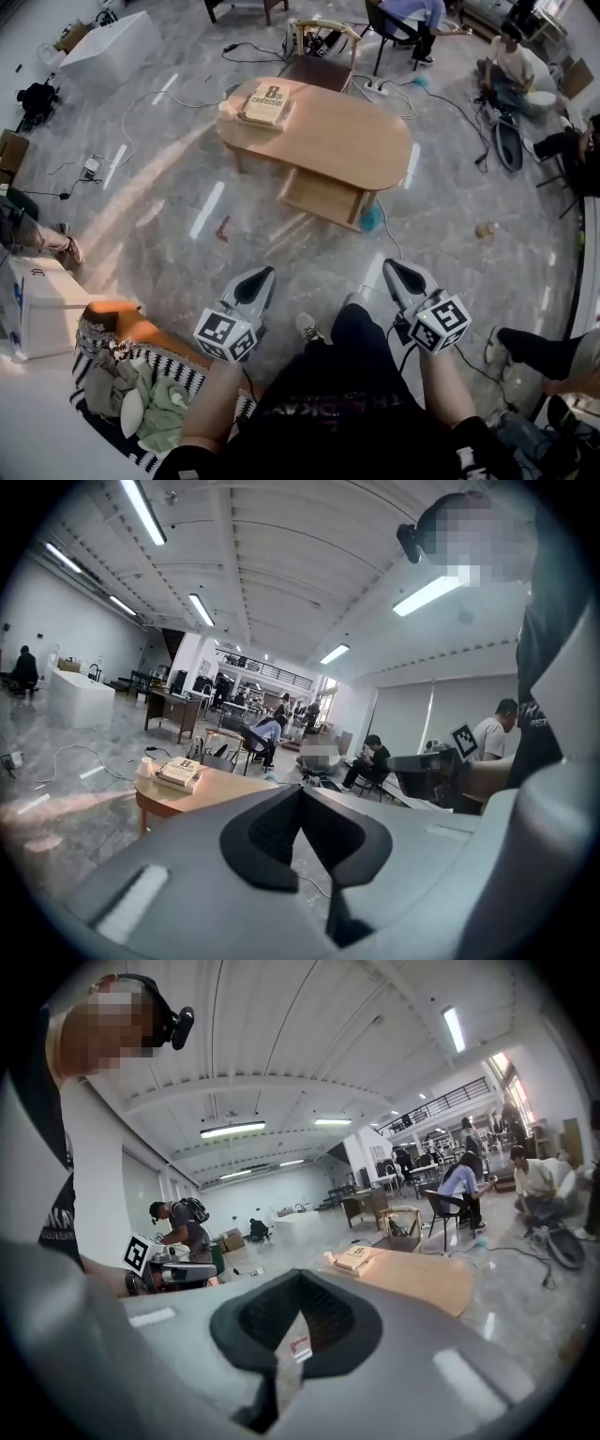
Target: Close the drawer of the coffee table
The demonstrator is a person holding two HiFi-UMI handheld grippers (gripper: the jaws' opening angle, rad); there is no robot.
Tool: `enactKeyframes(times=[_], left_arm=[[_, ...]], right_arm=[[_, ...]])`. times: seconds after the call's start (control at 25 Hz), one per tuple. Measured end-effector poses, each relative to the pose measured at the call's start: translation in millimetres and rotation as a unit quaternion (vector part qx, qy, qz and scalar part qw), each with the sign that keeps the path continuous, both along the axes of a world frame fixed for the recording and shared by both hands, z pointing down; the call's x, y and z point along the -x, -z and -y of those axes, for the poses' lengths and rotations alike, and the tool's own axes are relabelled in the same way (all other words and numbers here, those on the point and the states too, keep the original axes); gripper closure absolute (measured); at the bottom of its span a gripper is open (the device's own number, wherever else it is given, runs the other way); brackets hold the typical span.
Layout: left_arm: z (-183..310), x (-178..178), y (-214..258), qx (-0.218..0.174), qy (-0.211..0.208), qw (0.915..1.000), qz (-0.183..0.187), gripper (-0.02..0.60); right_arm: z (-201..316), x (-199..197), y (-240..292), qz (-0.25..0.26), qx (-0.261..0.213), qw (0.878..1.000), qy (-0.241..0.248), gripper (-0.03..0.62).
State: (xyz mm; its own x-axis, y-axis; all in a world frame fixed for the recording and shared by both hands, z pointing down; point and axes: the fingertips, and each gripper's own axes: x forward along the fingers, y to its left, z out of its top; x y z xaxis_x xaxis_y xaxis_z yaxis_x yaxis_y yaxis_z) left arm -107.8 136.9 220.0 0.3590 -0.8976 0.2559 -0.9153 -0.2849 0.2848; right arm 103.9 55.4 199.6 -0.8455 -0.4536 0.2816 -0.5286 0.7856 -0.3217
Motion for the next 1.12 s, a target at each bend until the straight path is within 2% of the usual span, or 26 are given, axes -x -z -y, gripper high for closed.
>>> enactKeyframes(times=[0.28, 0.48, 0.76, 1.12], left_arm=[[54.9, 15.5, -21.1, 0.008, -0.014, 0.9996, 0.021, 0.58], [117.8, 29.7, -26.1, 0.005, -0.013, 0.9992, 0.037, 0.58], [202.6, 46.0, -55.8, 0.007, -0.034, 0.9973, 0.065, 0.58], [276.4, 74.9, -106.1, 0.031, -0.037, 0.9958, 0.078, 0.58]], right_arm=[[59.1, 13.8, -30.5, 0.002, 0.018, 1.0, -0.013, 0.595], [124.5, 26.8, -44.3, 0.012, 0.027, 0.999, -0.015, 0.595], [208.7, 38.5, -81.4, 0.006, 0.037, 0.999, -0.022, 0.595], [270.9, 56.9, -133.4, -0.009, 0.063, 0.997, -0.036, 0.595]])
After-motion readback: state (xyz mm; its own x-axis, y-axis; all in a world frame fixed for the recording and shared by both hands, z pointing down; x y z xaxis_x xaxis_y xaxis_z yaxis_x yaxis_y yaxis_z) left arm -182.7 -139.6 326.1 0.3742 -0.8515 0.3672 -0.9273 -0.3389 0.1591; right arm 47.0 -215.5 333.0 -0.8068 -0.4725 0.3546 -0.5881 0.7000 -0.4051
